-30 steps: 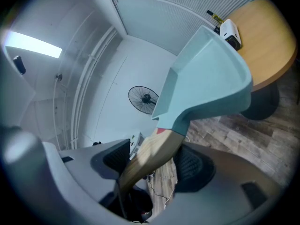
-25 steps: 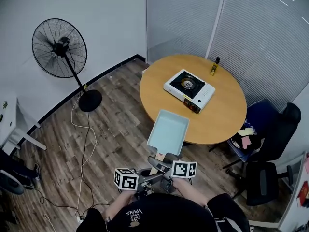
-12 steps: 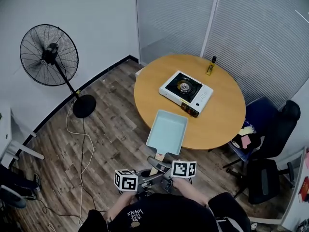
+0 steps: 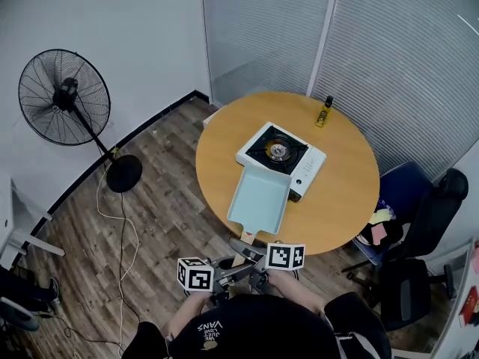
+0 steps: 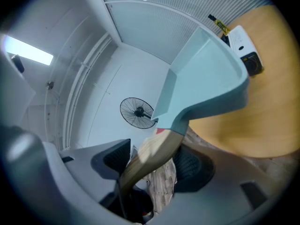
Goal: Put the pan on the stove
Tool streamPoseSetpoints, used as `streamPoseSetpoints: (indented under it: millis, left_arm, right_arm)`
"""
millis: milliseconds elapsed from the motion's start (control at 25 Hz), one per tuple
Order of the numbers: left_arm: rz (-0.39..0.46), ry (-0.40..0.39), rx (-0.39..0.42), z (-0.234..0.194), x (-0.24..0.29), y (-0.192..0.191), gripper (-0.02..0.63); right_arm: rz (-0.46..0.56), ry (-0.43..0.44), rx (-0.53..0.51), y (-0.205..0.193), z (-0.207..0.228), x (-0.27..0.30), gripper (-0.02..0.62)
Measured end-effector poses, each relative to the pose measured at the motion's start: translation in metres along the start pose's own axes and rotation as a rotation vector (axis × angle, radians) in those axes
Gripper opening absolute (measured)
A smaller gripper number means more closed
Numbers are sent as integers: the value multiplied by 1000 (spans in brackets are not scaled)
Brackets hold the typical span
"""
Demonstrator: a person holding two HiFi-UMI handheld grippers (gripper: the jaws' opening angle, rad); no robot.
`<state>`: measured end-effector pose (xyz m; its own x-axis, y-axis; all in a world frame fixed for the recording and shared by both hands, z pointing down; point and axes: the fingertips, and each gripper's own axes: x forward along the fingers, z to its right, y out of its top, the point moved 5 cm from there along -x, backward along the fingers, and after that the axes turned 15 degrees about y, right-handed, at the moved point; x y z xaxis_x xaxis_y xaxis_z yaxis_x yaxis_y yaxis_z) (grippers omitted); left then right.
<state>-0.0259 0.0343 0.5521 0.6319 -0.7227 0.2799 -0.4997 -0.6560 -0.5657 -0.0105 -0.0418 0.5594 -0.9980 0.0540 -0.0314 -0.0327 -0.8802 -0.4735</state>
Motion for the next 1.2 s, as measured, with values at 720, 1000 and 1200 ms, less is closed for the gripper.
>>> streamPoseSetpoints:
  millis: [720,1000,1200]
  left_arm:
    - [-22,-14,-5,-33,66,68,156]
    - [-139,-84,35,-63,52,110,157]
    - [-214,-141,61,-84,39,134,158]
  right_arm:
    - [17,-19,5,84,52,6,265]
    - [160,-73,14,106,63,41,265]
    - [255,-118,13,114,67,66,265]
